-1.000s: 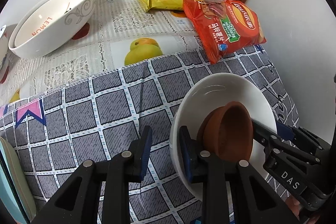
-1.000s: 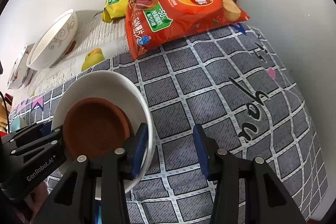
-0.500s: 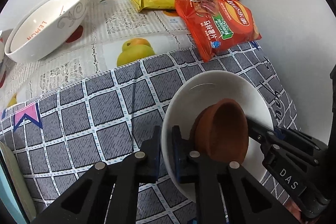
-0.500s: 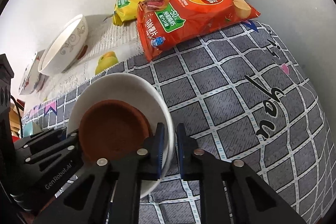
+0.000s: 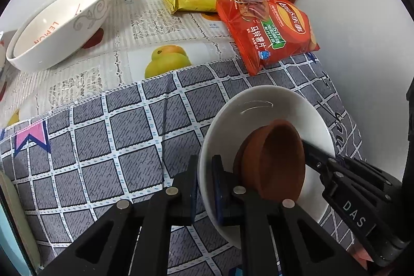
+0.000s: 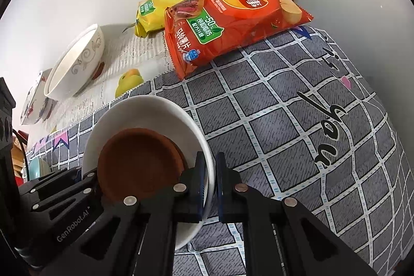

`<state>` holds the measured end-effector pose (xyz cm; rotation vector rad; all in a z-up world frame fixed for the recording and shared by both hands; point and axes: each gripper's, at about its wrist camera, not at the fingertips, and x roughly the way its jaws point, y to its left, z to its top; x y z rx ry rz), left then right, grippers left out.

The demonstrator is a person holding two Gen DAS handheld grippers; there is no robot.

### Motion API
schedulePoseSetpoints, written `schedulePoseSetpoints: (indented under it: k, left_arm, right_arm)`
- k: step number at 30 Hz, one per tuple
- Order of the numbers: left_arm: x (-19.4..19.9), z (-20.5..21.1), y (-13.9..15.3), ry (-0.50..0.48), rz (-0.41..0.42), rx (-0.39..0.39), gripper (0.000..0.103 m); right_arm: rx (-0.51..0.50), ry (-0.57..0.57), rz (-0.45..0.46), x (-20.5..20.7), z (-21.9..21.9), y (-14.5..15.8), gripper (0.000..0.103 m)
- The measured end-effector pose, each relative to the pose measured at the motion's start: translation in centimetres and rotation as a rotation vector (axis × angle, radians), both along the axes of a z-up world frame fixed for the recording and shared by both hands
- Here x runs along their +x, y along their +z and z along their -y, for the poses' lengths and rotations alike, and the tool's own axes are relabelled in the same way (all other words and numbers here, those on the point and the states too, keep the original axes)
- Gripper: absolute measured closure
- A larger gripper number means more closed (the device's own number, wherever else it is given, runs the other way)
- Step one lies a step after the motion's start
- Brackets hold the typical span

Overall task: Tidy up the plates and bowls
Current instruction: 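Close the left tool on the white bowl rim and lift with both tools, then carry the white bowl with both tools over the teal plate stack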

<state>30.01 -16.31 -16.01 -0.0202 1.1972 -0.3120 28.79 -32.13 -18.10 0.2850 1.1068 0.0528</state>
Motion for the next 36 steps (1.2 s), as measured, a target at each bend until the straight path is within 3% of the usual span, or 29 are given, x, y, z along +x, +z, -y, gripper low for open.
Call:
schedulePoseSetpoints:
  k: [11, 36]
  left_arm:
    - [-0.6, -1.7, 1.5, 0.024, 0.006, -0.022, 0.093]
    - [-3.8, -8.7, 5.4, 0.114, 0.061, -0.043, 0.093]
  right_arm:
    - [0.026, -0.010, 0.003, -0.8, -1.2, 1.3, 0.096]
    - [0.033, 0.058, 0.070, -3.4, -8.1, 6.0, 0.095]
